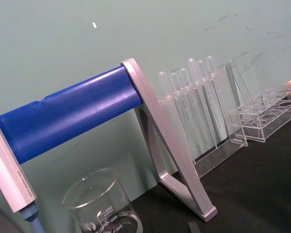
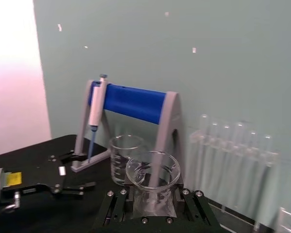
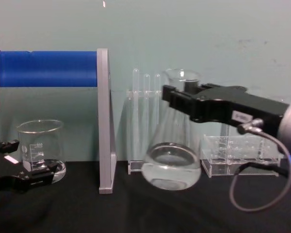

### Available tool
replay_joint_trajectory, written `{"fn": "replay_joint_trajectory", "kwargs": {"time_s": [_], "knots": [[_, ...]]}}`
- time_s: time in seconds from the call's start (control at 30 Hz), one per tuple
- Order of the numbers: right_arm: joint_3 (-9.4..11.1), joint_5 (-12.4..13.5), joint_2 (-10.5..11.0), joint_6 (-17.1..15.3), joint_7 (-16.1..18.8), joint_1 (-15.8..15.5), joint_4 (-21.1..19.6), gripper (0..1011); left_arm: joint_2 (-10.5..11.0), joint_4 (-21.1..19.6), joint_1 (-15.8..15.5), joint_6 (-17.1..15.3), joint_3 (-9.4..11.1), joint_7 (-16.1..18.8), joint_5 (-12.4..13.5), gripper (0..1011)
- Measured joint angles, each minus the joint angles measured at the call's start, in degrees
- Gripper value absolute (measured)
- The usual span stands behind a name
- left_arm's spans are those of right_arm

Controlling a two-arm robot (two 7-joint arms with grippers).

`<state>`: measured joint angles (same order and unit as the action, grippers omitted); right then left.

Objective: Grasp the erlenmeyer flask with one hand, shake it three times, then place it back.

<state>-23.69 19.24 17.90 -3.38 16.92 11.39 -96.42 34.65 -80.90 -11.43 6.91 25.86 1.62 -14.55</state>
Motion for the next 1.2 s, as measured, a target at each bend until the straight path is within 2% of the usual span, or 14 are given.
{"fn": "replay_joint_trajectory", "kwargs": {"time_s": [0.17, 0.3, 0.5, 0.6, 0.63, 0.73, 0.87, 1.03, 1.2], "knots": [[-0.25, -0.84, -0.94, 0.24, 0.3, 0.06, 0.34, 449, 0.0, 0.0, 0.0, 0.0, 0.0, 0.0, 0.0, 1001], [0.62, -1.8, -1.53, 0.26, -1.19, -0.82, -0.01, 449, 0.0, 0.0, 0.0, 0.0, 0.0, 0.0, 0.0, 1001], [3.48, -3.77, -2.05, -0.73, -5.45, -3.54, -2.45, 450, 0.0, 0.0, 0.0, 0.0, 0.0, 0.0, 0.0, 1001], [5.86, -5.21, -2.31, -1.48, -9.02, -6.1, -4.78, 449, 0.0, 0.0, 0.0, 0.0, 0.0, 0.0, 0.0, 1001], [5.86, -5.21, -2.31, -1.48, -9.02, -6.1, -4.78, 450, 0.0, 0.0, 0.0, 0.0, 0.0, 0.0, 0.0, 1001], [8.22, -6.53, -2.73, -2.26, -12.59, -8.92, -7.28, 449, 0.0, 0.0, 0.0, 0.0, 0.0, 0.0, 0.0, 1001], [10.11, -7.82, -3.41, -2.82, -15.41, -11.32, -9.39, 450, 0.0, 0.0, 0.0, 0.0, 0.0, 0.0, 0.0, 1001], [11.59, -9.24, -4.32, -3.25, -17.49, -13.15, -10.83, 449, 0.0, 0.0, 0.0, 0.0, 0.0, 0.0, 0.0, 1001], [12.0, -9.82, -5.1, -3.47, -17.61, -13.34, -10.94, 449, 0.0, 0.0, 0.0, 0.0, 0.0, 0.0, 0.0, 1001]]}}
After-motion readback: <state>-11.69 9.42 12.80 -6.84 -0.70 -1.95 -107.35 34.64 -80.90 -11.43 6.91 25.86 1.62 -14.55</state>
